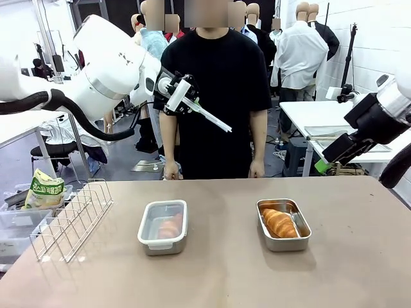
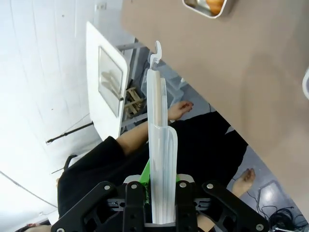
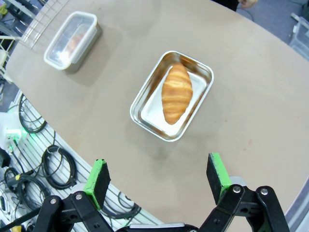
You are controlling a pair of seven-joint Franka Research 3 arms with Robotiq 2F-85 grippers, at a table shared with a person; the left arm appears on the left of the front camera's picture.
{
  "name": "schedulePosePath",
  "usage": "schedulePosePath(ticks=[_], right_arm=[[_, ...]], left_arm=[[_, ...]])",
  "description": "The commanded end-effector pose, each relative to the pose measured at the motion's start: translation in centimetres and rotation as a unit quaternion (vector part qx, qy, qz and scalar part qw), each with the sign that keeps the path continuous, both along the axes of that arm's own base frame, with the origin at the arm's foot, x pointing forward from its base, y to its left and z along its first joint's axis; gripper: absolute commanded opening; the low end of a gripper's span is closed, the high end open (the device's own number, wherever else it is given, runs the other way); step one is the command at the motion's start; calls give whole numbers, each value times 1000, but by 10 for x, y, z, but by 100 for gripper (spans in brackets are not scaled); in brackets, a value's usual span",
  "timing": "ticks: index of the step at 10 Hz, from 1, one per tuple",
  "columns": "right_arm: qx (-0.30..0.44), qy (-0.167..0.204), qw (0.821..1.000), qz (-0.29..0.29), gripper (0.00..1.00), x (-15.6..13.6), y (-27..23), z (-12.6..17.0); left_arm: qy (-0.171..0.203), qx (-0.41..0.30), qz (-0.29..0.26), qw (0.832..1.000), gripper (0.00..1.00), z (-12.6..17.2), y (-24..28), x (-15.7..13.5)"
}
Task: Place the bread in airtight containers.
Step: Pick up one Airtight Container lid and hand it to the human, then release when the human grabs the Airtight Container lid.
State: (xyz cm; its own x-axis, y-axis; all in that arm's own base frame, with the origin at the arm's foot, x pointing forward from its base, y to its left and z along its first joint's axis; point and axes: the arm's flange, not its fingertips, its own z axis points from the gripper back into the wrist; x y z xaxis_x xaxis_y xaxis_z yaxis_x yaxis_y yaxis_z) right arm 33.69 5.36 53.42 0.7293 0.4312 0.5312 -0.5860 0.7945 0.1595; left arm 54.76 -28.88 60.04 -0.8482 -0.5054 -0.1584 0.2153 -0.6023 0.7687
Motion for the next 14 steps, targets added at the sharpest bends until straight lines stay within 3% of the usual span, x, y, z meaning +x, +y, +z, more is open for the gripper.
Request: schedulePosePath(ticks=[1,2,3,4,14], right_arm=[[7,3,1000,1,100,1,0,-1],[7,3,1000,1,100,1,0,-1],[7,3,1000,1,100,1,0,-1],[7,3,1000,1,100,1,0,-1],[7,3,1000,1,100,1,0,-1]], left_arm=[[5,-26,-2,1000,0,-3,1,0],[7,-28,2,1000,0,-4,1,-1],[57,-8,-10,998,0,1,14,-3],[7,-8,5,1000,0,-3,1,2],[7,-8,5,1000,0,-3,1,2]])
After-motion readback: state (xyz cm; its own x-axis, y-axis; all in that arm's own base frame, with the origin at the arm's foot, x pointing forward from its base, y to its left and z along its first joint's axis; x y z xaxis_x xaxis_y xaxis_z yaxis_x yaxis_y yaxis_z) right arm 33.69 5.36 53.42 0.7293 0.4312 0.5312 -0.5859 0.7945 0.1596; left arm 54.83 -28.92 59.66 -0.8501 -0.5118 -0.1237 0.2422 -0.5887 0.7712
